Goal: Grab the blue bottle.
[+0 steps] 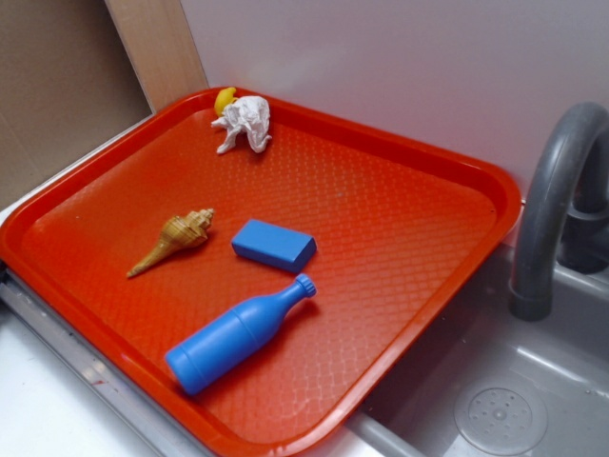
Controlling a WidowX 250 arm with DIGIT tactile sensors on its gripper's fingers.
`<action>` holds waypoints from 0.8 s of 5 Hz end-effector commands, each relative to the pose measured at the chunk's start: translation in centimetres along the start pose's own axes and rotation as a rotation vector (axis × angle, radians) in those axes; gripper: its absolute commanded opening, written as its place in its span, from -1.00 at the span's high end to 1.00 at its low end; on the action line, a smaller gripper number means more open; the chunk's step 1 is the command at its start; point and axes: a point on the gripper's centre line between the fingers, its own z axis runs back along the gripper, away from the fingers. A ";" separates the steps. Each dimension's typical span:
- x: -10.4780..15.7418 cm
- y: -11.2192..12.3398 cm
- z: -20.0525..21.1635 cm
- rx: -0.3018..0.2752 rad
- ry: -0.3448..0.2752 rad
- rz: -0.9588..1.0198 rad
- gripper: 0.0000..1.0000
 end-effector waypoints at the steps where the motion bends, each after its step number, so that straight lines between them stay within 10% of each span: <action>1: 0.0 0.0 0.0 0.000 0.000 0.000 -1.00; 4: 1.4 -13.0 -3.0 -0.094 -0.068 -0.204 -1.00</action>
